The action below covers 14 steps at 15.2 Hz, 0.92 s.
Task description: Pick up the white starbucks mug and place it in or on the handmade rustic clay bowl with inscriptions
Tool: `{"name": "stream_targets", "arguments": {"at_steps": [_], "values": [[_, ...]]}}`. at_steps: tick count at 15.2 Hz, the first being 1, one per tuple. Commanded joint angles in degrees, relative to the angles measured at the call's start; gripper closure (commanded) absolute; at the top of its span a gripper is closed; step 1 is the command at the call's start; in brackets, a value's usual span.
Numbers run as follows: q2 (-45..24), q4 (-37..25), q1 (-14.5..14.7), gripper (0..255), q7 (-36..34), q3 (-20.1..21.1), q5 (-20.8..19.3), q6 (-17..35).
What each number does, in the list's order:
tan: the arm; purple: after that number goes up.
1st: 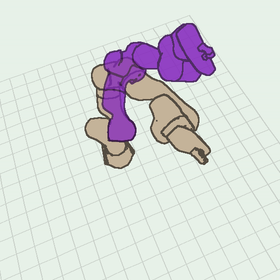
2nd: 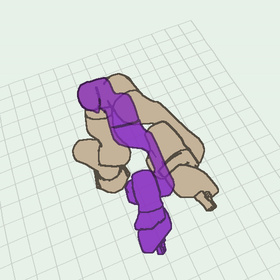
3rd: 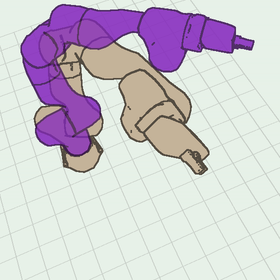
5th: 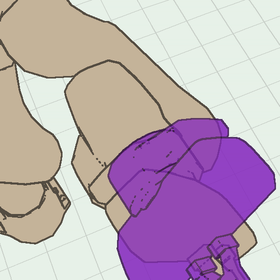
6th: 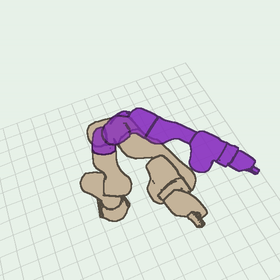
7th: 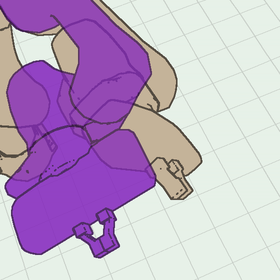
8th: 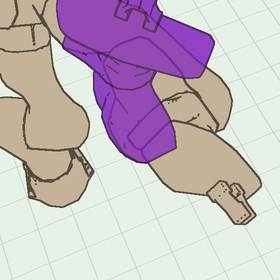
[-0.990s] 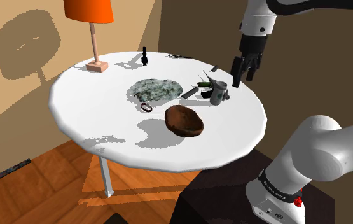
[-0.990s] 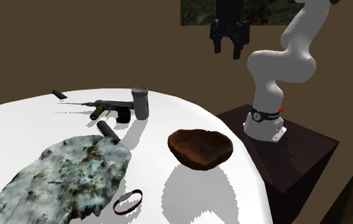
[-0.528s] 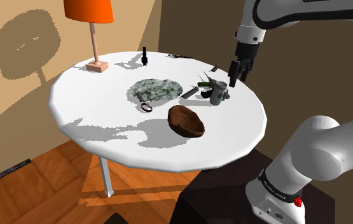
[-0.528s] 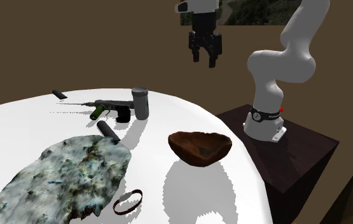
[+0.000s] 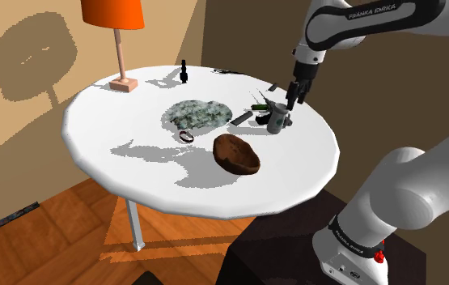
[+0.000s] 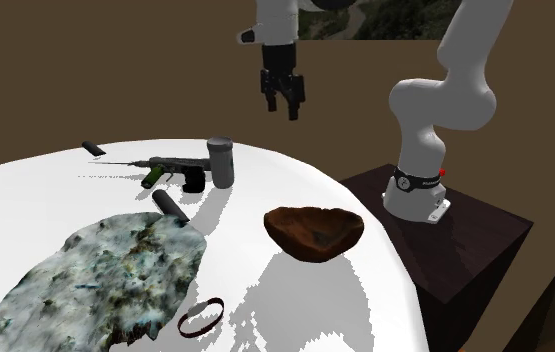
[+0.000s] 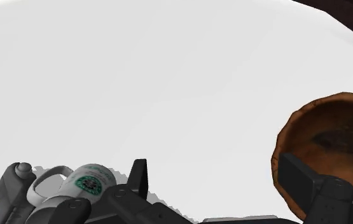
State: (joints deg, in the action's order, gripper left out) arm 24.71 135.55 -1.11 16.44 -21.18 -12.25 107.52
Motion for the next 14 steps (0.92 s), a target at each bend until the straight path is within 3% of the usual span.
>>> {"name": "stream_targets", "arguments": {"at_steps": [1, 7, 14], "values": [[-4.0, -2.5, 0.1, 0, 3.7, -2.4, 0.5, 2.2], [-17.0, -10.1, 0.7, 0, 15.3, -8.5, 5.7, 8.8], [-34.5, -22.8, -2.1, 0, 30.3, -11.3, 17.5, 12.2]]}}
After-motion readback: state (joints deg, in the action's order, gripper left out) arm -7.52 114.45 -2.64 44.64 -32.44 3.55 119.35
